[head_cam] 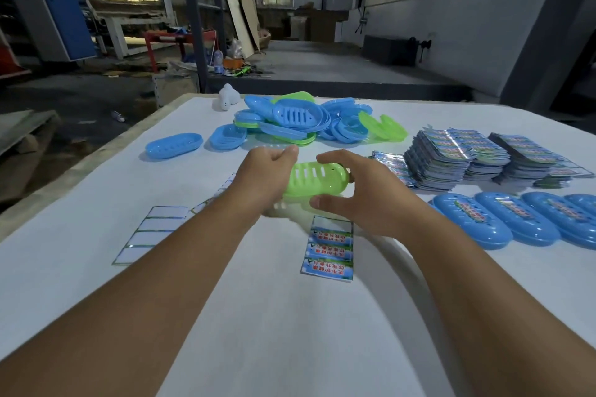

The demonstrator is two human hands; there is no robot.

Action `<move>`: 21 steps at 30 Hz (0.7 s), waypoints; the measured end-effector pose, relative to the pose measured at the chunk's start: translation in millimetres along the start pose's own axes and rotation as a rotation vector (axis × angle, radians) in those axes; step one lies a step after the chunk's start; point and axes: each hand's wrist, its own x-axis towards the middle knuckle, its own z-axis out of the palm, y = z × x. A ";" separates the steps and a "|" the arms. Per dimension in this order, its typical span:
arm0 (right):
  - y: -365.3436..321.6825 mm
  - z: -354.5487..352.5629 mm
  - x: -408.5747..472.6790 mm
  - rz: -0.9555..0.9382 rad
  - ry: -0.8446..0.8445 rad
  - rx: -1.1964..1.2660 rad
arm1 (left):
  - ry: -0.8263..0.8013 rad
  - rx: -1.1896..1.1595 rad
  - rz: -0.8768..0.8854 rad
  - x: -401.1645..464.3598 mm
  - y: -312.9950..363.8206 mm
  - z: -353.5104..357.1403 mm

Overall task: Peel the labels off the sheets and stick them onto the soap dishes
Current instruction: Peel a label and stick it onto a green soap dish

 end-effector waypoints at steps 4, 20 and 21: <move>5.2 2.9 2.0 0.072 -0.014 -0.042 | -0.124 0.248 0.213 -9.1 -9.0 -4.2; -15.5 -16.9 -11.2 0.141 -0.142 -0.208 | -0.241 0.722 0.284 -5.2 -20.3 -14.3; -18.9 -20.7 -13.2 0.147 -0.159 -0.235 | -0.237 0.721 0.282 -5.4 -20.4 -14.1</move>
